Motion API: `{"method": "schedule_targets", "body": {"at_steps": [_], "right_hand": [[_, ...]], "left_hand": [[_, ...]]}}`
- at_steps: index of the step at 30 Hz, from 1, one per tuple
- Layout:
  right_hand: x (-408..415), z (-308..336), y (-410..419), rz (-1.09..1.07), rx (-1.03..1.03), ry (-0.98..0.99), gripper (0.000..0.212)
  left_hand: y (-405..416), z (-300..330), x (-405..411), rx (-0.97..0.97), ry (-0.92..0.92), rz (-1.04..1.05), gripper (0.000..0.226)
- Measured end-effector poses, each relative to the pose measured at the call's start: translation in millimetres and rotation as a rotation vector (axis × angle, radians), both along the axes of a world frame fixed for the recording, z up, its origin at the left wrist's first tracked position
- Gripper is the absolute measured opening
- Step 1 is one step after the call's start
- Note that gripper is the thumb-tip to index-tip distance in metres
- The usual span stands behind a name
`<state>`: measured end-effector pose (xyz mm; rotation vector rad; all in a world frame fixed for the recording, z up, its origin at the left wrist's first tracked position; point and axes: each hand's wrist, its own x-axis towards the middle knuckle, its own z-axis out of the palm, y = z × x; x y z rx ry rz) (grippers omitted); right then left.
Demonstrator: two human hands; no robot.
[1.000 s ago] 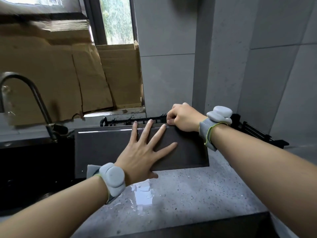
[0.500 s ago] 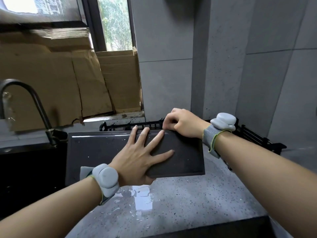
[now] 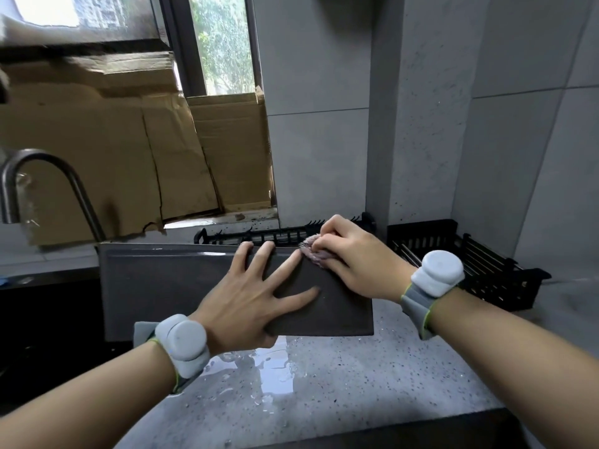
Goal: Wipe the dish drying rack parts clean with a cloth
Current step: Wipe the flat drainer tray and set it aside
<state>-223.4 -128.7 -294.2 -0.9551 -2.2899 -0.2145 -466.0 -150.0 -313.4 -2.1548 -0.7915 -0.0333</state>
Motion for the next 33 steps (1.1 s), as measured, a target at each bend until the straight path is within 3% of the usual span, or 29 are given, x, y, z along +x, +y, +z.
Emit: {"method": "schedule_targets", "body": {"at_steps": [6, 12, 18, 24, 33], "right_hand": [[23, -4, 3, -0.148, 0.049, -0.035, 0.009], [-19, 0, -7, -0.051, 0.087, 0.036, 0.015], [17, -2, -2, -0.149, 0.031, 0.017, 0.015], [23, 10, 0, -0.24, -0.018, 0.22, 0.014], [15, -18, -15, -0.271, -0.121, 0.316, 0.018]], "left_hand": [[-2, 0, -11, 0.003, 0.011, 0.051, 0.107], [-5, 3, 3, 0.0, -0.026, 0.047, 0.098], [-5, 6, -20, 0.029, -0.028, 0.033, 0.102], [-5, 7, -14, 0.015, -0.131, 0.045, 0.095], [5, 0, -25, -0.039, -0.245, 0.072, 0.095]]}}
